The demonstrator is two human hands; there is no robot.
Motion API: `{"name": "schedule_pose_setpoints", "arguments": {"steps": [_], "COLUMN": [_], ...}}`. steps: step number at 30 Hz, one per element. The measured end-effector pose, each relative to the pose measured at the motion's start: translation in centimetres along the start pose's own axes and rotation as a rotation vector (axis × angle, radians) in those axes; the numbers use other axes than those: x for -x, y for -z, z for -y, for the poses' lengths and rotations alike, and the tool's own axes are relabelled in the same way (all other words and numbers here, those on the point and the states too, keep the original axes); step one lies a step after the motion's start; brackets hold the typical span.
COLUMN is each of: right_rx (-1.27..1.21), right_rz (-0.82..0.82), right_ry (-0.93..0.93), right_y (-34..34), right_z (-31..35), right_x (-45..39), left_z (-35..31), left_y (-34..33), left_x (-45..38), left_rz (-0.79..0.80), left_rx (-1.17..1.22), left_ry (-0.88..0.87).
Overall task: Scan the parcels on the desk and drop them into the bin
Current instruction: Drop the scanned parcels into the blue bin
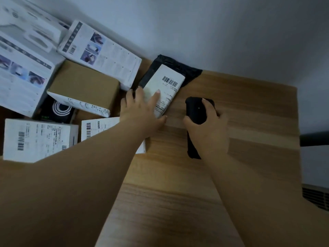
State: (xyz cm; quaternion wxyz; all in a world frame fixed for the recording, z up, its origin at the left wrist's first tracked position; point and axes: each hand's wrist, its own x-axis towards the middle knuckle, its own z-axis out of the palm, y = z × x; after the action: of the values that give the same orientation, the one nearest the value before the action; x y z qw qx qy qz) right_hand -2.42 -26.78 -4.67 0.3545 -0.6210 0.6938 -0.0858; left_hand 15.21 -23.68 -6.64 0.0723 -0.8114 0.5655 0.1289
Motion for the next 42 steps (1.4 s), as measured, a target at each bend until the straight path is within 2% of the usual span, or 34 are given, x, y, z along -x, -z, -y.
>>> {"name": "schedule_pose_setpoints", "arguments": {"steps": [5, 8, 14, 20, 24, 29, 33, 42], "right_rx": [0.002, -0.001, -0.024, -0.053, -0.023, -0.001, 0.073, 0.243], "right_rz": [-0.002, -0.008, 0.006, 0.029, 0.074, 0.133, 0.195, 0.242], "right_ry": [-0.017, -0.028, -0.007, 0.1, 0.241, 0.424, 0.564, 0.751], "right_y": [1.2, 1.9, 3.4, 6.0, 8.8, 12.9, 15.6, 20.4], "right_z": [-1.3, -2.1, -3.4, -2.7, -0.3, 4.0, 7.5, 11.8], "right_x": [-0.6, -1.1, -1.3, 0.2, 2.0, 5.0, 7.9, 13.5], "left_z": [-1.0, -1.6, -2.8, -4.2, -3.8, -1.6, -0.1, 2.9], "left_y": [-0.7, -0.7, -0.2, 2.8, 6.7, 12.7, 16.8, 22.5], "left_x": [1.7, 1.6, 0.9, 2.6, 4.7, 8.2, 11.7, 18.7], "left_rz": [-0.006, -0.011, 0.07, -0.032, -0.136, -0.239, -0.348, -0.447], "left_rx": [0.127, 0.206, 0.221, 0.069, -0.057, -0.224, -0.334, -0.552], "left_ry": [-0.042, 0.0, 0.111, 0.134, 0.103, 0.172, 0.203, 0.222]}}
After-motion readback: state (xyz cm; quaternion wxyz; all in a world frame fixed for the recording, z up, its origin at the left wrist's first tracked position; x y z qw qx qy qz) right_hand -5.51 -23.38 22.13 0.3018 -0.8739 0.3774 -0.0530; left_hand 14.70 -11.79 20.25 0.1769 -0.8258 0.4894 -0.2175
